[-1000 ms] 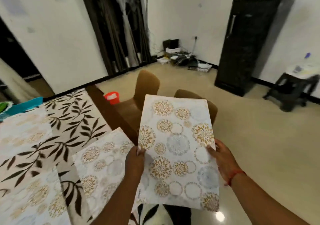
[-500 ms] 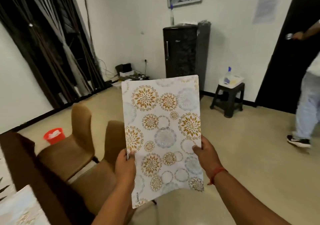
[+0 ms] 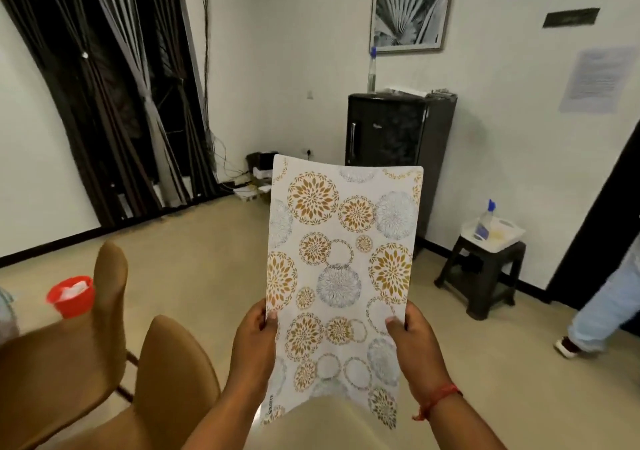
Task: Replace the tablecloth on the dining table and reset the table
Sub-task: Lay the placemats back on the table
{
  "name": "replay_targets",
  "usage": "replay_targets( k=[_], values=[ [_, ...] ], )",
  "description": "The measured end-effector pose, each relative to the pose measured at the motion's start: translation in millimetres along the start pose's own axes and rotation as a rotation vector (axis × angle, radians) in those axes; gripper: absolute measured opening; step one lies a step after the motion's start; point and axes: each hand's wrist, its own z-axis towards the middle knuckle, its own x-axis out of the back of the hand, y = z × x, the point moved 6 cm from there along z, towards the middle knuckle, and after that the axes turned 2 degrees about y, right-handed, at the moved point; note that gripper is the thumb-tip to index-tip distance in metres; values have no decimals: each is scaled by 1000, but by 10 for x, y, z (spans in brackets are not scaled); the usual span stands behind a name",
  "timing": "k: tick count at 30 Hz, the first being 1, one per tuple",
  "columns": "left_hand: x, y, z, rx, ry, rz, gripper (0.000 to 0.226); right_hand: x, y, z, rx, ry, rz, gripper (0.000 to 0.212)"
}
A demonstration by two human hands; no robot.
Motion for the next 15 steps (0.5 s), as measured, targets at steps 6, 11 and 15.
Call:
replay_targets(
  k=[6, 11, 15],
  values=[
    [-605, 405, 1526, -71, 0, 14, 28, -276, -382, 1511, 51, 6, 64, 34],
    [-1102, 744, 2533, -106, -12, -6, 29, -477, -539, 2669, 75, -2, 139, 34],
    [-1354, 840, 3512, -114, 36, -46, 30, -810, -603, 3792, 103, -58, 157, 35]
  ],
)
